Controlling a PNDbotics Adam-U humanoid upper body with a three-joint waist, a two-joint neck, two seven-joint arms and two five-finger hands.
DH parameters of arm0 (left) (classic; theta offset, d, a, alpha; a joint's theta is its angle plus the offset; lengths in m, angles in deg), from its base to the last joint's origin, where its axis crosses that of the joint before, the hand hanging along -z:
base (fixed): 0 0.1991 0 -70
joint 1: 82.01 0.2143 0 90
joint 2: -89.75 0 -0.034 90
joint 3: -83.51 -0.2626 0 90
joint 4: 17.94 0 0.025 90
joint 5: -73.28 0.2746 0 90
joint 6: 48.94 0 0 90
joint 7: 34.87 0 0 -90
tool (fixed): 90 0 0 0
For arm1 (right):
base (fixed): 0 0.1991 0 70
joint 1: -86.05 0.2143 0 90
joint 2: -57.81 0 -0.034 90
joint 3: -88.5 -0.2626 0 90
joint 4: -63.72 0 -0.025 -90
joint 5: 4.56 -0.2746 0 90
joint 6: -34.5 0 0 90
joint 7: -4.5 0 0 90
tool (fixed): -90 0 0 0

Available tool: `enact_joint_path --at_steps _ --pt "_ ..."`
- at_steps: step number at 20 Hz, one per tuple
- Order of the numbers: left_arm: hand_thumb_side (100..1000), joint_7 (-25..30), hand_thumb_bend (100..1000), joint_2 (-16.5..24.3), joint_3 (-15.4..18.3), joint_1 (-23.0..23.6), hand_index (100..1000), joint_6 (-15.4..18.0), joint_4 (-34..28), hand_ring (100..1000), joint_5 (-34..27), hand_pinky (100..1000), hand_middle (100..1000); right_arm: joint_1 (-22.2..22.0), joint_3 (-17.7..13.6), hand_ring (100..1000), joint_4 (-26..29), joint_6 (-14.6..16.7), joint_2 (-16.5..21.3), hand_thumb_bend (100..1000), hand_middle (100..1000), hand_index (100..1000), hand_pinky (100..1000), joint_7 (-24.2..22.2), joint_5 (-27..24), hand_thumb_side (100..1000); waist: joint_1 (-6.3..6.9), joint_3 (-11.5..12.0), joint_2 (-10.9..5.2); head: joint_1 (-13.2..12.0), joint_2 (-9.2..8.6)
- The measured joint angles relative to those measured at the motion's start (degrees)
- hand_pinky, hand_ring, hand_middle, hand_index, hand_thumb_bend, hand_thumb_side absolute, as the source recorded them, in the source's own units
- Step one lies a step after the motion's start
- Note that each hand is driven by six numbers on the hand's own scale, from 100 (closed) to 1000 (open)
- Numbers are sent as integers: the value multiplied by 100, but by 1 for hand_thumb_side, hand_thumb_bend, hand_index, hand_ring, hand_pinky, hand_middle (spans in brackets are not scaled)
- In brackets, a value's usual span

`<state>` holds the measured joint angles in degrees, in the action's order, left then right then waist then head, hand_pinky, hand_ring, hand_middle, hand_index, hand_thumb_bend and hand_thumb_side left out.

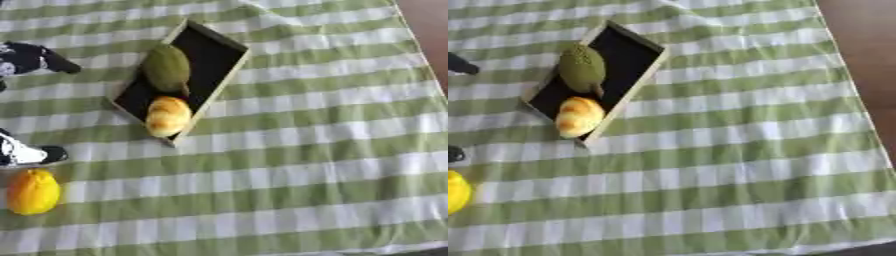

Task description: Pick up objects on the table and place them in the box.

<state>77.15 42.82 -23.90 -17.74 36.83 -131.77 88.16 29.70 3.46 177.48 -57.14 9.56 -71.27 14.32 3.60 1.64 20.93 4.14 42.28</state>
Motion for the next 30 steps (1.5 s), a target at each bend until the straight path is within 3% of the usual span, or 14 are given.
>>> enact_joint_path --at_steps 8,11,23,30 --pt "268 20 593 -1 -44 150 924 -197 0 875 180 934 816 -96 -33 860 0 -85 -3 100 773 854 888 27 0 100 15 56 -31 -104 2" --pt "315 79 636 1 -41 299 918 -203 -2 876 117 935 815 -147 -35 859 0 -110 -3 100 773 855 887 41 0 100 13 83 -46 -113 4" --pt "365 100 683 307 297 1422 910 323 -13 885 134 939 818 -352 -89 858 0 -221 -3 100 771 854 886 124 20 100 -42 288 -80 -35 50" --pt "345 125 667 307 429 1648 915 369 -14 878 293 927 812 -396 -120 857 0 -260 -3 100 770 853 885 180 26 100 -88 331 -80 -5 49"
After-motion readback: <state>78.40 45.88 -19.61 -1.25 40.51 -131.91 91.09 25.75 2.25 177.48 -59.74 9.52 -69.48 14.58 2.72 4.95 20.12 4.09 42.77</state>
